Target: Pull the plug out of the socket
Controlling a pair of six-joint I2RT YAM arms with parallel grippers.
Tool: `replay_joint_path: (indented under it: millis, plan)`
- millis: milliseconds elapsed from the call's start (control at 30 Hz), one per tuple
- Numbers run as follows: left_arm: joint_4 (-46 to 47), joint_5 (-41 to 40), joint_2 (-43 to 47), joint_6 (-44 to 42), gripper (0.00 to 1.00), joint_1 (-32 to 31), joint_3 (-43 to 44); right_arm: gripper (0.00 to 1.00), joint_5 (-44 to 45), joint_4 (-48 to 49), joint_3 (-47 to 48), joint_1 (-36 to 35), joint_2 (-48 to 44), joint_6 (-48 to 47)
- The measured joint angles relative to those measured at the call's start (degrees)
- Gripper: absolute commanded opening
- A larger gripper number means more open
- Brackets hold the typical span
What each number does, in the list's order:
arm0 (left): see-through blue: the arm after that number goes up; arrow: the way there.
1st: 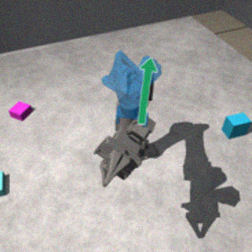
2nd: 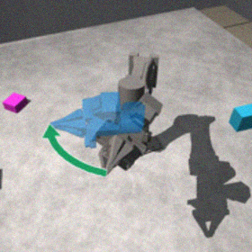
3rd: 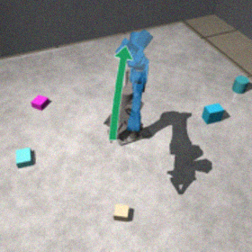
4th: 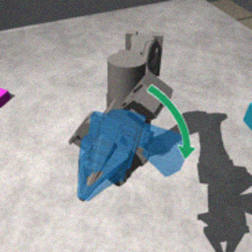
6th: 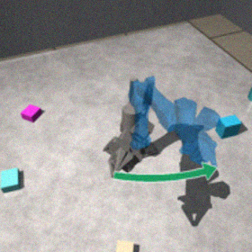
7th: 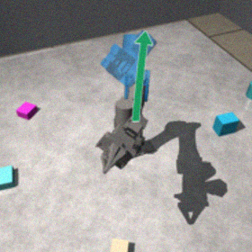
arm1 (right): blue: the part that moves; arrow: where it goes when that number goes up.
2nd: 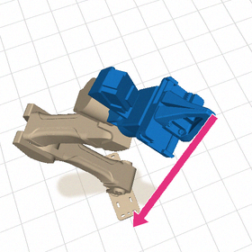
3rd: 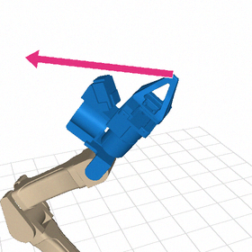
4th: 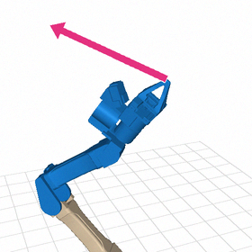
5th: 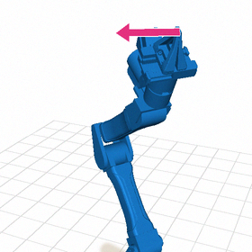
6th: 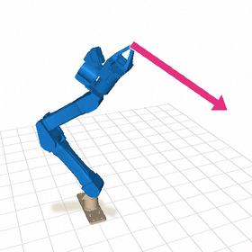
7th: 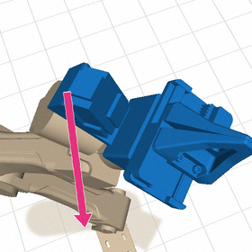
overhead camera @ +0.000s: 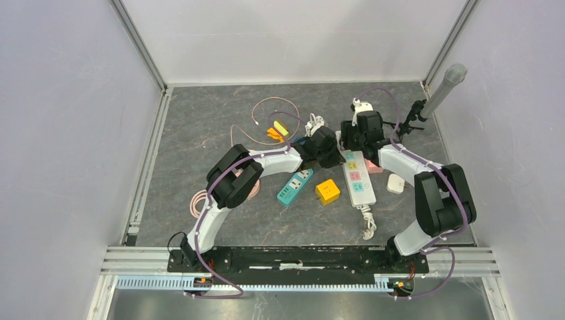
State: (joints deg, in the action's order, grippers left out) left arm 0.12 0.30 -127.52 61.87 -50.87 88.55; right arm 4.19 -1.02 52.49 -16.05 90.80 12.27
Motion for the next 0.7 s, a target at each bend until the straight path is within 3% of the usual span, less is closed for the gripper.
replay_joint_path:
  millis: [233, 500, 700]
  plan:
    - [-0.1, 0.0, 0.0, 0.0, 0.20, 0.0, 0.0, 0.00, 2.0, 0.9, -0.4, -2.0, 0.0, -2.5]
    - [0.0, 0.0, 0.0, 0.0, 0.20, 0.0, 0.0, 0.00, -2.5, 0.5, -0.2, 0.6, 0.0, -0.6]
    - [-0.1, 0.0, 0.0, 0.0, 0.20, 0.0, 0.0, 0.00, 1.1, 0.6, -0.2, -1.8, 0.0, -3.2]
